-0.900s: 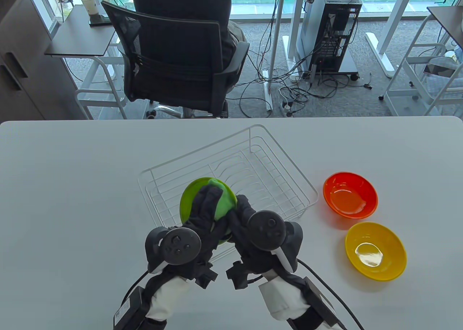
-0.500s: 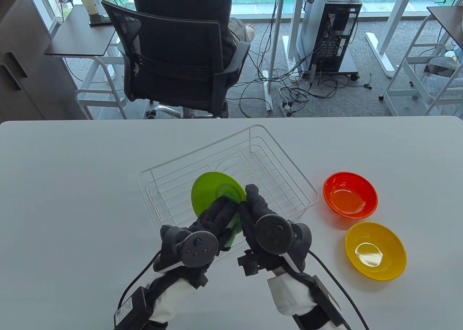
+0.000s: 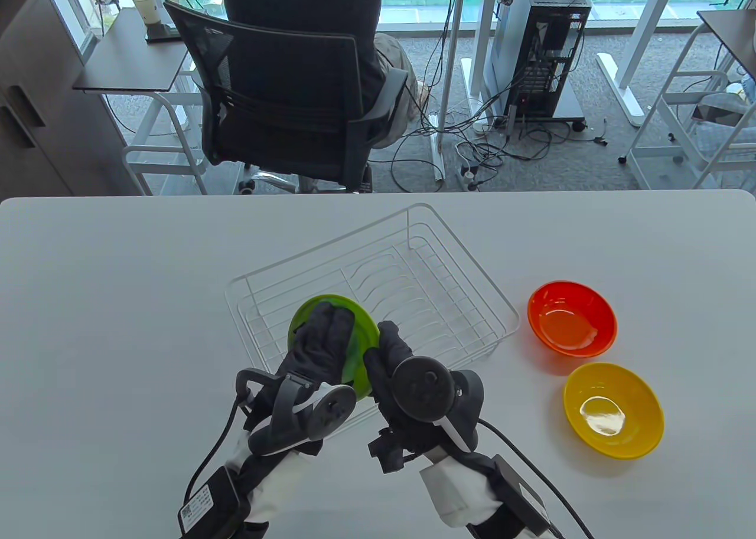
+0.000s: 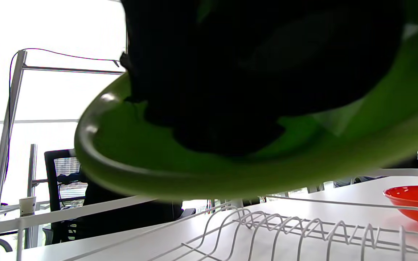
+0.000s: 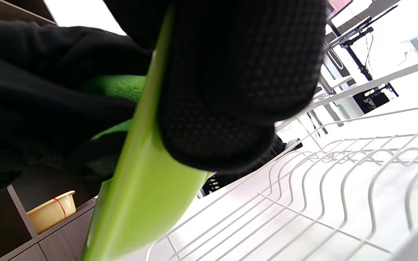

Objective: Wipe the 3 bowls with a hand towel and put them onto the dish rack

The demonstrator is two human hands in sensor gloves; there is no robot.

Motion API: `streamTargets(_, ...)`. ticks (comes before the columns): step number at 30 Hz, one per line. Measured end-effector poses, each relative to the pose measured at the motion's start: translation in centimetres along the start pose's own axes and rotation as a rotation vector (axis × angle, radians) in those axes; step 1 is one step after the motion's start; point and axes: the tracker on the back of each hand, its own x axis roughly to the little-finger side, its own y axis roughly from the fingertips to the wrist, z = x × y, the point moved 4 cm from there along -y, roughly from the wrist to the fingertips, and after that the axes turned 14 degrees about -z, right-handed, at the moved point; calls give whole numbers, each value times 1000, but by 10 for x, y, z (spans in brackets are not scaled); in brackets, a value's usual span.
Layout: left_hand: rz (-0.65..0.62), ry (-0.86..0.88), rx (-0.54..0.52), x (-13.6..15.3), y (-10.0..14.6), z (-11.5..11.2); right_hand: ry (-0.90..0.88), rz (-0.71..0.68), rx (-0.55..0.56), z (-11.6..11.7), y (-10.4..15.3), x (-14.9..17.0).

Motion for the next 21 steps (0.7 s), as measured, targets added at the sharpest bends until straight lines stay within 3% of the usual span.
streamTargets(4, -4, 256, -91, -2, 0, 14, -73, 19, -22, 5, -1, 5)
streamTargets(11, -66, 568, -60, -5, 0, 8, -107, 7, 33, -7, -3, 21)
streamTargets(16, -139, 473, 105, -20, -3, -5, 8, -34, 83, -17, -5, 23)
streamTargets(21, -203, 108, 193, -43, -4, -8, 29, -25, 123, -27, -5, 23)
